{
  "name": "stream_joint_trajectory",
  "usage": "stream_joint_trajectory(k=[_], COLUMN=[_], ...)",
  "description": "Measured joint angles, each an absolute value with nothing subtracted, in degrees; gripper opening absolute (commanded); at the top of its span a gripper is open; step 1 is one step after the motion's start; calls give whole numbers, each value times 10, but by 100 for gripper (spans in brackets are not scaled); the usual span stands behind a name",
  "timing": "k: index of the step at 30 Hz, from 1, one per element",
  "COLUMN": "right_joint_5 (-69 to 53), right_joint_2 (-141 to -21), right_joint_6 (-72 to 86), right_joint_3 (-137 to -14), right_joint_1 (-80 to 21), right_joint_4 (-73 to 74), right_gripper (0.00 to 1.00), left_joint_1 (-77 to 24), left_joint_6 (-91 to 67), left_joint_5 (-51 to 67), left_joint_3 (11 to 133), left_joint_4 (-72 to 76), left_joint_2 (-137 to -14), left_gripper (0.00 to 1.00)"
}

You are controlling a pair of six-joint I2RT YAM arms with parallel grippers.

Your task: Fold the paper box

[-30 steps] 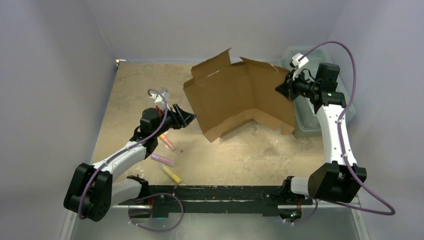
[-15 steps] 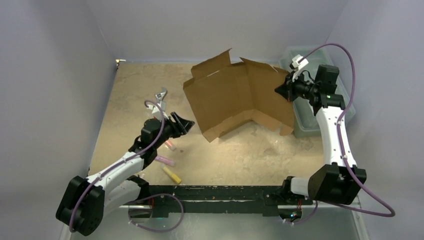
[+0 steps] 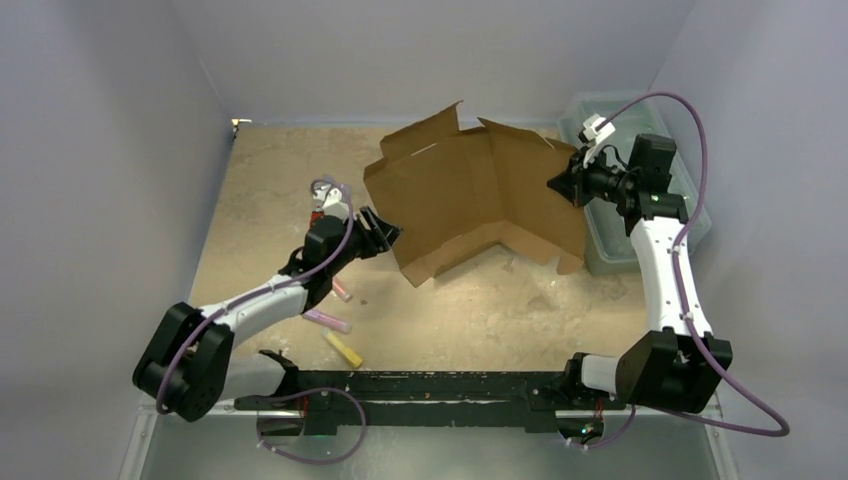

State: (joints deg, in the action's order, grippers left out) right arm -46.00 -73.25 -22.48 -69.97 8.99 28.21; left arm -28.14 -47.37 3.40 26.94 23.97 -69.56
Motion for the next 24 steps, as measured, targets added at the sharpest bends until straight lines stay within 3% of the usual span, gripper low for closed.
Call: stream_joint_trajectory(k=[8, 12, 17, 20, 24], right_joint_5=[-466, -475, -477, -477, -482], right_joint_2=[-722, -722, -722, -722, -721], right_joint_6=[-225, -225, -225, -224, -209], right_joint_3=[-691, -688, -684, -677, -666], right_joint_1=[90, 90, 90, 90, 90], right_joint_4=[274, 274, 269, 265, 248], right_gripper=[0, 0, 0, 0, 0], left_joint_1=[-282, -282, -282, -282, -282], left_joint_6=[-447, -432, -426, -425, -424], left_joint_5=[20, 12, 13, 17, 30], left_joint_3=[383, 418, 438, 438, 438], left_joint_4=[203, 172, 149, 133, 99], left_joint_2=[-766, -766, -764, -755, -727], left_gripper=[16, 11, 14, 30, 41])
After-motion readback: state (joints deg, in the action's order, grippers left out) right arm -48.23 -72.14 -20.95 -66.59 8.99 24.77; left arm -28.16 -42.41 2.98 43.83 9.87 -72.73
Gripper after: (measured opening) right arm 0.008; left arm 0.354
